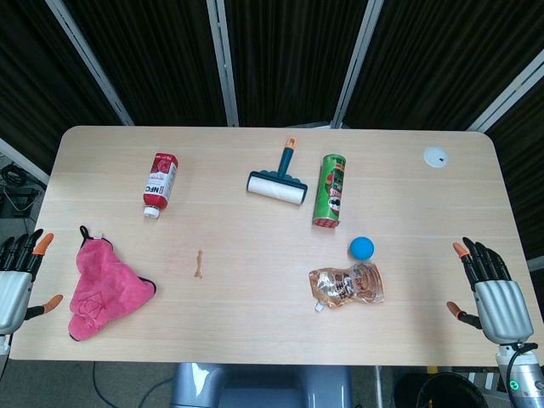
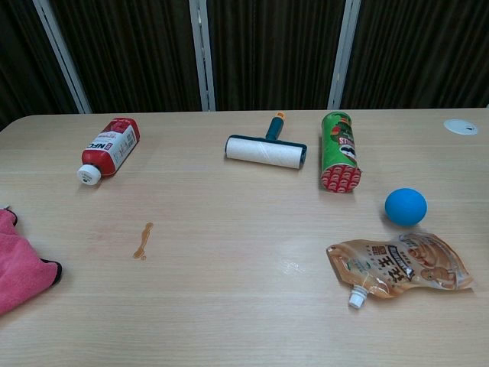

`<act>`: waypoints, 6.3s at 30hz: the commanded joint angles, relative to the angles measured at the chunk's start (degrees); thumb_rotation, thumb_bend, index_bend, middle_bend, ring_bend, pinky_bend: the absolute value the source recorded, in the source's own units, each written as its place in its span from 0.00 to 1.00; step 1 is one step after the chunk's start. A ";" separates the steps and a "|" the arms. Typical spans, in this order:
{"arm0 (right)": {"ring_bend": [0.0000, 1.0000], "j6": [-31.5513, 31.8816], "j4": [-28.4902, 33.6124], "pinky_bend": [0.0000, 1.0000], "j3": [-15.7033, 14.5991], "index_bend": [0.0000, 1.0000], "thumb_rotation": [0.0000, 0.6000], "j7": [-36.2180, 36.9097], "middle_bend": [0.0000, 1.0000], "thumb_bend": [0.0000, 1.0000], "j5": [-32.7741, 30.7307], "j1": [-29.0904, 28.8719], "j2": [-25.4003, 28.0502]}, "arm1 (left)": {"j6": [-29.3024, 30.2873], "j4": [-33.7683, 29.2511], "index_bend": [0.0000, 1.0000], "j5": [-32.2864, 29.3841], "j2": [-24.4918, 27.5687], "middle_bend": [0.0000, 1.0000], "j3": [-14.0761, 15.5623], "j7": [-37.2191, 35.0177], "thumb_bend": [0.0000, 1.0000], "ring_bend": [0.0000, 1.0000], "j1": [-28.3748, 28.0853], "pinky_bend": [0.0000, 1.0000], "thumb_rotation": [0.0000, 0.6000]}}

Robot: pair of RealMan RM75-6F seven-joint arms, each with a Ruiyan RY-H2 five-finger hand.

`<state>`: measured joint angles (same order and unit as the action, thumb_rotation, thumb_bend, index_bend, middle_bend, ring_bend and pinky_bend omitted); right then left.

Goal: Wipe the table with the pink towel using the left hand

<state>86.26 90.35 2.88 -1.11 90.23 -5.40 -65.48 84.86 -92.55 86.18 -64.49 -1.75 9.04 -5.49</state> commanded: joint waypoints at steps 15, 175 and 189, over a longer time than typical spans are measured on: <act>0.00 -0.02 -0.40 0.10 -0.15 0.00 1.00 0.04 0.00 0.09 -0.10 0.09 -0.22 | -2.33 -1.63 0.00 -1.47 1.13 0.00 0.61 2.13 0.00 0.00 -0.33 0.00 1.00; 0.00 -1.32 1.39 0.10 0.68 0.00 1.00 3.11 0.00 0.09 -2.24 -0.43 -0.15 | -22.03 13.68 0.82 -20.65 -43.34 0.66 -4.02 32.32 0.37 0.58 -29.45 0.56 1.00; 0.00 -0.90 1.00 0.10 0.67 0.00 1.00 3.85 0.00 0.09 -2.03 -0.23 0.16 | -22.16 24.29 0.82 -23.32 -40.48 0.66 -7.89 29.01 0.38 0.58 -29.32 0.56 1.00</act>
<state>85.35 91.36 3.55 2.74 88.19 -5.64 -65.31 62.79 -68.78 63.09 -105.88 -9.30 38.80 -35.07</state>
